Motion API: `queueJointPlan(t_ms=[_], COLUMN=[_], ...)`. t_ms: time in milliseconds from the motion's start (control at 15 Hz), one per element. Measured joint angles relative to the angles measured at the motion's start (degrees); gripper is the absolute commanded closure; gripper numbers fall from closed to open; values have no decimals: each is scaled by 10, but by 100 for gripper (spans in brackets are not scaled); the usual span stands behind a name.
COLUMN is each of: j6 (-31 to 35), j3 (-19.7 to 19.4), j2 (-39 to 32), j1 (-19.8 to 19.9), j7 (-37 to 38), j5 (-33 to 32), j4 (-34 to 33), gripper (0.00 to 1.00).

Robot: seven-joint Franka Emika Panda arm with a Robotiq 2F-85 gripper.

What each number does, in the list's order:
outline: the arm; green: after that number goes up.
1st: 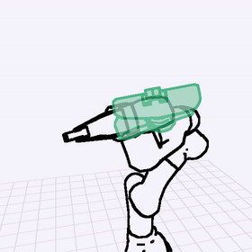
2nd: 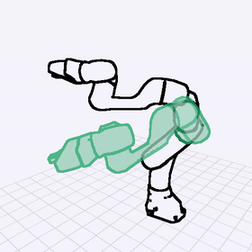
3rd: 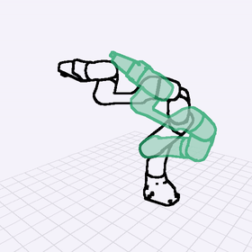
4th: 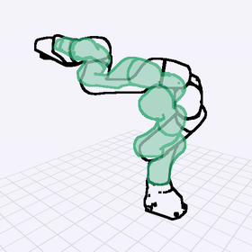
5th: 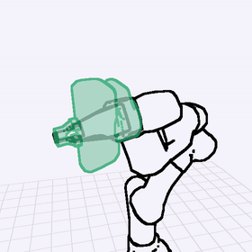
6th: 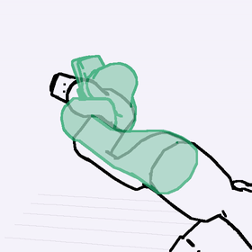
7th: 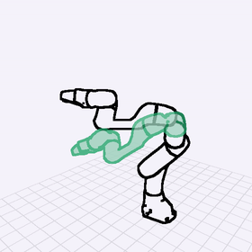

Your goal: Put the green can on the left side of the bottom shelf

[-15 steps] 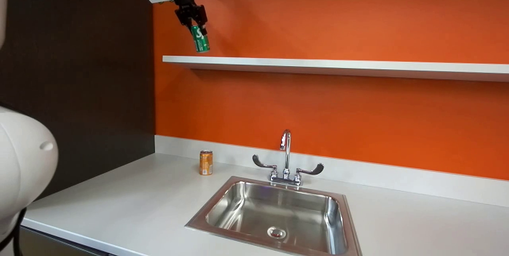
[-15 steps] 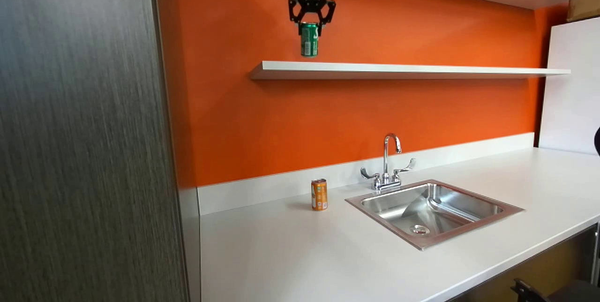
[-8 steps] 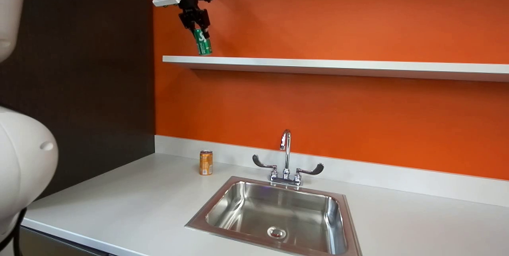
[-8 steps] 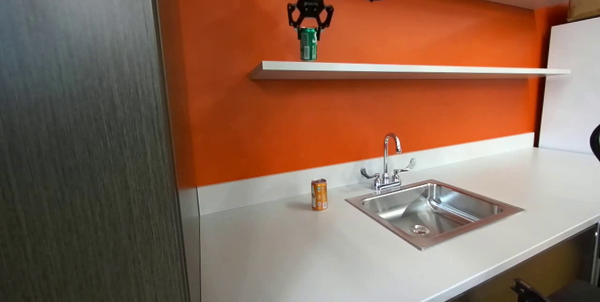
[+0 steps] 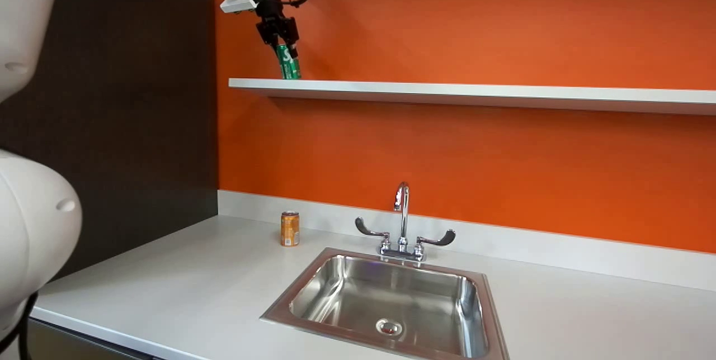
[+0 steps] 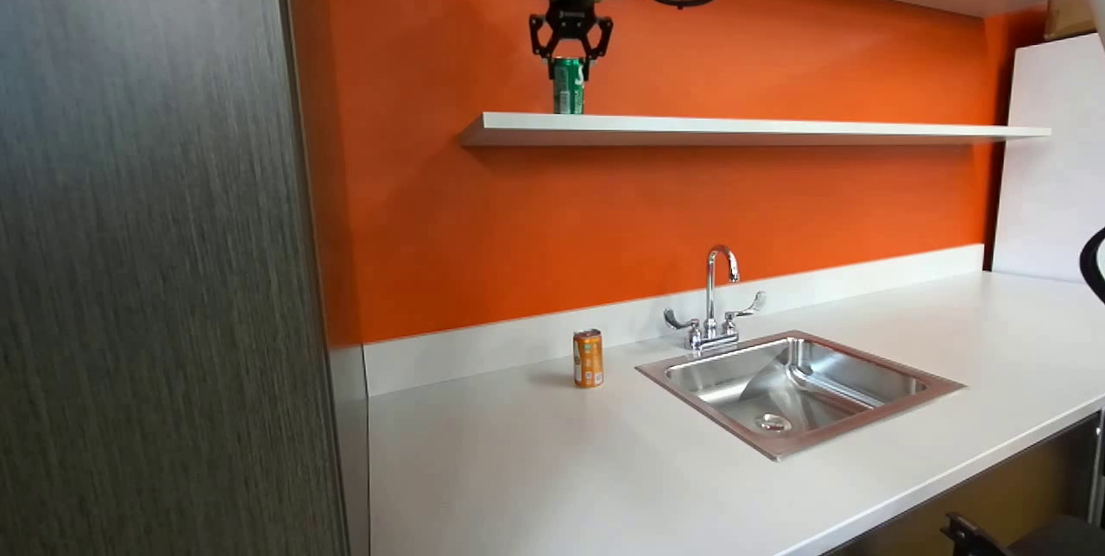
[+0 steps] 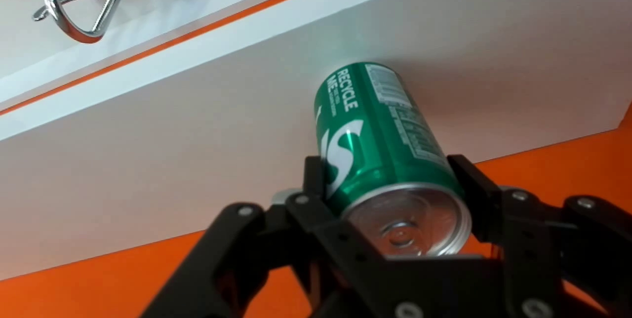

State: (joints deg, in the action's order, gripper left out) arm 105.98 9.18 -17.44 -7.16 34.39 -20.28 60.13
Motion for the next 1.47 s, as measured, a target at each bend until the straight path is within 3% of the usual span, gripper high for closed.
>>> queueJointPlan(t_ms=[133,200,400,867,1467], j6=[-10,-15,-32,-57,-59], j3=[0,0,-1,-3,-3], j2=[-10,-15,-30,-60,-37], j1=[0,0,0,0,5], j7=[0,0,1,2,1], j5=[0,0,0,0,32], j4=[-17,-25,-51,-97,-74], gripper=[61,13,0,0,0])
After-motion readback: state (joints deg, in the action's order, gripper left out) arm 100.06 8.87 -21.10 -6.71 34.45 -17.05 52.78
